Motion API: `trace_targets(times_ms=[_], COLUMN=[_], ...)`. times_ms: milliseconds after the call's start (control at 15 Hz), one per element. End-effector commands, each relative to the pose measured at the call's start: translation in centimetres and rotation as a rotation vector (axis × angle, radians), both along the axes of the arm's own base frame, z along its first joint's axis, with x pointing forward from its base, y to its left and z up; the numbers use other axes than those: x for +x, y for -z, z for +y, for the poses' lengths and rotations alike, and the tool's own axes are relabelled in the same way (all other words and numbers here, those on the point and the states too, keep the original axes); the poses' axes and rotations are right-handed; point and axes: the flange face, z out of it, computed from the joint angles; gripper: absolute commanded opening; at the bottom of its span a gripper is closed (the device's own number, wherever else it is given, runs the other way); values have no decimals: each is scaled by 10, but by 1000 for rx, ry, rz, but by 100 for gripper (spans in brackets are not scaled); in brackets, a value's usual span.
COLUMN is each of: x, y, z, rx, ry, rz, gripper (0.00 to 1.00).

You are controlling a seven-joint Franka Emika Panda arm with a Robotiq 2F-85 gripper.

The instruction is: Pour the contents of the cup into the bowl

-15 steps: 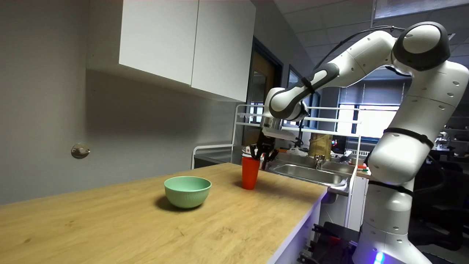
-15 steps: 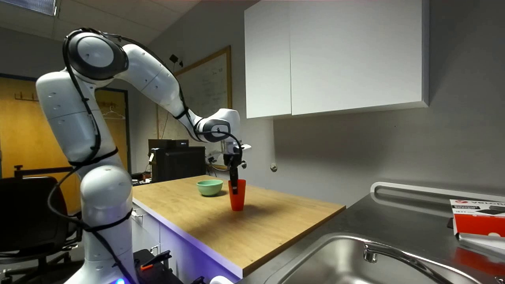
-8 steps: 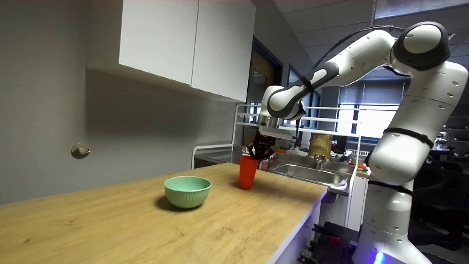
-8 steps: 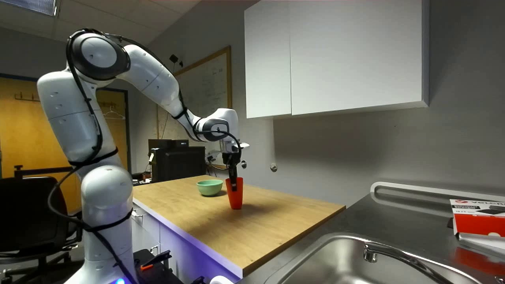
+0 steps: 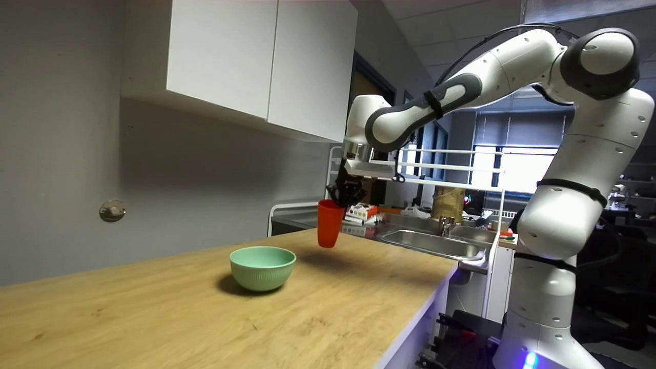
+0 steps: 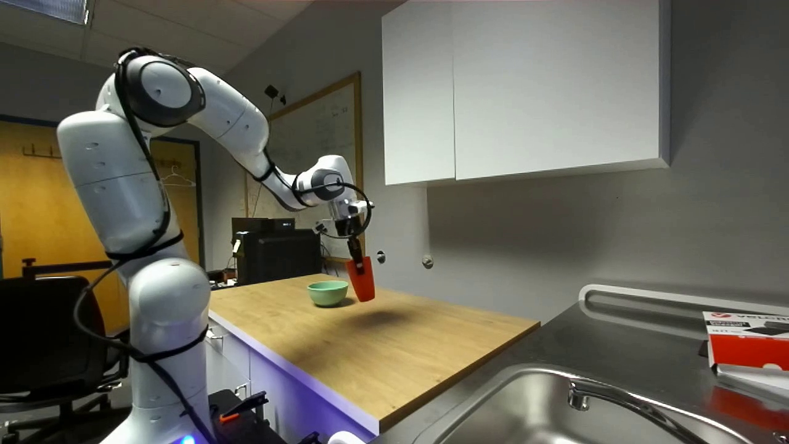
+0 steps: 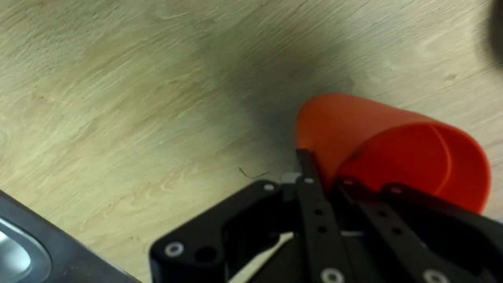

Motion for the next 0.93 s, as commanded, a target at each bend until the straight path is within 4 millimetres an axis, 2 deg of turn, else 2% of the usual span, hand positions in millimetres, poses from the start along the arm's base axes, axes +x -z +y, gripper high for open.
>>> trace_targets(times_ms=[0,200,400,533,867], x=[8,12,21,28,45], y=[-34,-47,-42,-32,7], z=[54,107,149,172,226], rx=[-100,-189,-291,-383,-684], ry=[-61,-143,-201,-222,-266], rz=[-20,-26,-24,-25,-35], gripper=[1,1,1,1,1])
